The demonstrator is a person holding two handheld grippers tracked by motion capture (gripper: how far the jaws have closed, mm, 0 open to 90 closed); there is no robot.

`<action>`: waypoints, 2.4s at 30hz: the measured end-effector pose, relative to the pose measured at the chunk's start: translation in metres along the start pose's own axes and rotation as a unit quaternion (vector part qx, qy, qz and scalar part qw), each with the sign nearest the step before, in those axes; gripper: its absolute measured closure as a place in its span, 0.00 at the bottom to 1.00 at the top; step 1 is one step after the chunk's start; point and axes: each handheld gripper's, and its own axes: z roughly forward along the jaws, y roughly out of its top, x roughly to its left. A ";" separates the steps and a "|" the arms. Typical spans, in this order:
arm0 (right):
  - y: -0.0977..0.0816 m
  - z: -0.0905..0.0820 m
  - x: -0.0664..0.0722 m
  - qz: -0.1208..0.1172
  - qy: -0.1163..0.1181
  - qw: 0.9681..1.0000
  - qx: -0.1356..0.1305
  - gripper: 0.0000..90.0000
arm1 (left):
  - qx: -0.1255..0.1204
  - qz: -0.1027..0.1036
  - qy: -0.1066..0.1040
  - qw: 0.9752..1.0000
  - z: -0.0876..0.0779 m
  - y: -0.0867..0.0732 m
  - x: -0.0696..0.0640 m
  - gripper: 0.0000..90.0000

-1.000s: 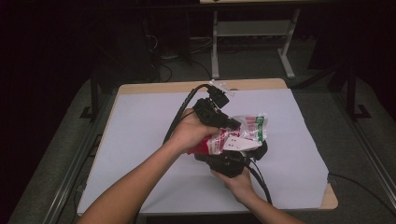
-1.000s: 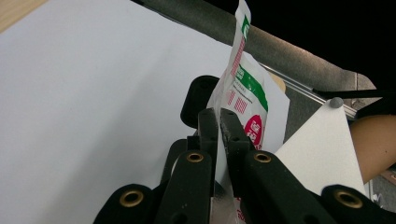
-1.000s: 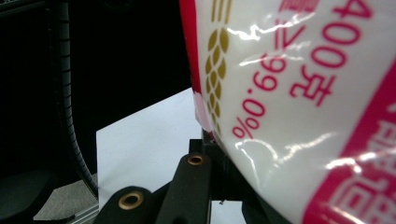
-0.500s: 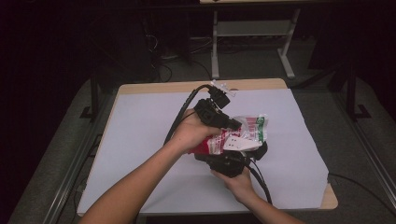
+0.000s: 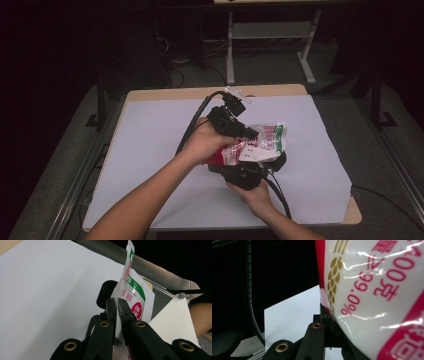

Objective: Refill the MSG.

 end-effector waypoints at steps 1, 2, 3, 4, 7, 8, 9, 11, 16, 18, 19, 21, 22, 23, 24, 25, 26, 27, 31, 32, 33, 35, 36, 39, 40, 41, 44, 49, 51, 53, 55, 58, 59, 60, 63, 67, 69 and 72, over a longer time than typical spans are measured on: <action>0.000 0.000 0.000 0.000 0.001 1.000 0.001 1.00 | 0.000 -0.002 0.001 1.000 0.000 -0.001 0.000 1.00; 0.000 0.001 0.000 -0.001 0.002 1.000 0.001 1.00 | -0.001 -0.002 0.000 1.000 0.000 -0.001 0.001 1.00; 0.000 0.001 0.001 -0.001 0.002 1.000 0.000 1.00 | 0.000 -0.002 0.001 1.000 -0.001 -0.001 0.001 1.00; -0.001 0.002 0.001 -0.001 0.003 1.000 0.001 1.00 | -0.001 -0.004 0.001 1.000 -0.001 -0.002 0.001 1.00; -0.001 0.002 0.001 -0.002 0.003 1.000 0.001 1.00 | -0.003 -0.005 0.000 1.000 -0.001 -0.002 0.001 1.00; -0.001 0.001 0.001 -0.002 0.002 1.000 0.002 1.00 | -0.003 -0.006 -0.001 1.000 -0.001 -0.002 0.000 1.00; -0.001 0.001 0.001 -0.002 0.002 1.000 0.002 1.00 | -0.004 -0.006 -0.001 1.000 -0.001 -0.002 0.000 1.00; -0.001 0.001 0.001 -0.002 0.002 1.000 0.002 1.00 | -0.004 -0.006 -0.001 1.000 -0.001 -0.002 0.000 1.00; -0.001 0.001 0.000 -0.002 0.001 1.000 0.006 1.00 | -0.007 -0.007 -0.003 1.000 -0.003 -0.004 0.001 1.00; -0.002 0.001 0.000 -0.001 0.000 1.000 0.009 1.00 | -0.009 -0.009 -0.004 1.000 -0.004 -0.005 0.001 1.00; -0.002 0.001 0.000 -0.002 -0.001 1.000 0.010 1.00 | -0.010 -0.010 -0.006 1.000 -0.005 -0.005 0.001 1.00; -0.003 0.002 0.001 0.000 -0.001 1.000 0.012 1.00 | -0.011 -0.012 -0.007 1.000 -0.008 -0.006 0.001 1.00; -0.003 0.002 0.001 0.000 -0.001 1.000 0.014 1.00 | -0.013 -0.013 -0.008 1.000 -0.009 -0.007 0.001 1.00; -0.003 0.002 0.001 -0.002 -0.003 1.000 0.014 1.00 | -0.014 -0.013 -0.010 1.000 -0.010 -0.007 0.001 1.00; -0.003 0.002 0.002 -0.004 -0.005 1.000 0.015 1.00 | -0.014 -0.014 -0.011 1.000 -0.011 -0.008 0.001 1.00; -0.003 0.003 0.003 -0.003 -0.009 1.000 0.018 1.00 | -0.016 -0.013 -0.011 1.000 -0.012 -0.008 0.001 1.00; -0.003 0.003 0.003 -0.003 -0.009 1.000 0.018 1.00 | -0.018 -0.017 -0.013 1.000 -0.013 -0.009 0.001 1.00; -0.003 0.003 0.003 -0.003 -0.011 1.000 0.019 1.00 | -0.019 -0.012 -0.013 1.000 -0.015 -0.009 0.002 1.00; -0.004 0.004 0.004 -0.004 -0.018 1.000 0.023 1.00 | -0.026 -0.018 -0.018 0.999 -0.019 -0.011 0.002 1.00; -0.004 0.004 0.004 -0.005 -0.020 1.000 0.023 1.00 | -0.027 -0.020 -0.019 0.999 -0.020 -0.012 0.003 1.00; -0.004 0.004 0.005 -0.005 -0.021 0.999 0.024 1.00 | -0.027 -0.020 -0.020 0.999 -0.020 -0.012 0.003 1.00; -0.004 0.004 0.005 -0.005 -0.023 0.999 0.025 1.00 | -0.031 -0.024 -0.023 0.999 -0.021 -0.012 0.002 1.00; -0.004 0.004 0.005 -0.004 -0.024 0.999 0.026 1.00 | -0.031 -0.021 -0.023 0.999 -0.022 -0.013 0.003 1.00; -0.004 0.004 0.005 -0.003 -0.026 0.999 0.028 1.00 | -0.036 -0.024 -0.026 0.999 -0.024 -0.014 0.003 1.00; -0.004 0.004 0.005 -0.005 -0.027 0.999 0.028 1.00 | -0.037 -0.024 -0.028 0.999 -0.025 -0.014 0.004 1.00; -0.004 0.005 0.006 -0.006 -0.029 0.999 0.029 1.00 | -0.040 -0.025 -0.031 0.998 -0.026 -0.015 0.004 1.00; -0.004 0.005 0.006 -0.008 -0.031 0.999 0.031 1.00 | -0.044 -0.029 -0.035 0.998 -0.028 -0.017 0.004 1.00; -0.004 0.006 0.007 -0.005 -0.038 0.999 0.033 1.00 | -0.049 -0.026 -0.039 0.998 -0.033 -0.019 0.005 1.00; -0.004 0.007 0.007 -0.004 -0.038 0.999 0.035 1.00 | -0.053 -0.030 -0.043 0.997 -0.035 -0.020 0.006 1.00; -0.004 0.007 0.007 -0.003 -0.040 0.999 0.036 1.00 | -0.056 -0.033 -0.046 0.997 -0.036 -0.021 0.006 1.00; -0.004 0.007 0.007 -0.003 -0.040 0.999 0.037 1.00 | -0.060 -0.036 -0.049 0.996 -0.037 -0.023 0.007 1.00; -0.004 0.007 0.007 -0.003 -0.041 0.998 0.037 1.00 | -0.064 -0.038 -0.052 0.996 -0.039 -0.024 0.008 1.00; -0.004 0.007 0.007 -0.003 -0.042 0.998 0.037 1.00 | -0.066 -0.038 -0.053 0.996 -0.039 -0.024 0.008 1.00; -0.004 0.007 0.007 -0.001 -0.043 0.998 0.037 1.00 | -0.068 -0.037 -0.053 0.996 -0.040 -0.025 0.008 1.00; -0.004 0.007 0.007 -0.002 -0.045 0.998 0.036 1.00 | -0.076 -0.041 -0.057 0.995 -0.042 -0.027 0.010 1.00; -0.005 0.007 0.008 -0.004 -0.048 0.998 0.040 1.00 | -0.084 -0.043 -0.064 0.993 -0.043 -0.031 0.011 1.00; -0.005 0.007 0.008 -0.005 -0.048 0.998 0.040 1.00 | -0.087 -0.043 -0.063 0.993 -0.045 -0.032 0.011 1.00; -0.005 0.007 0.008 -0.005 -0.049 0.998 0.042 1.00 | -0.095 -0.046 -0.063 0.992 -0.047 -0.035 0.013 1.00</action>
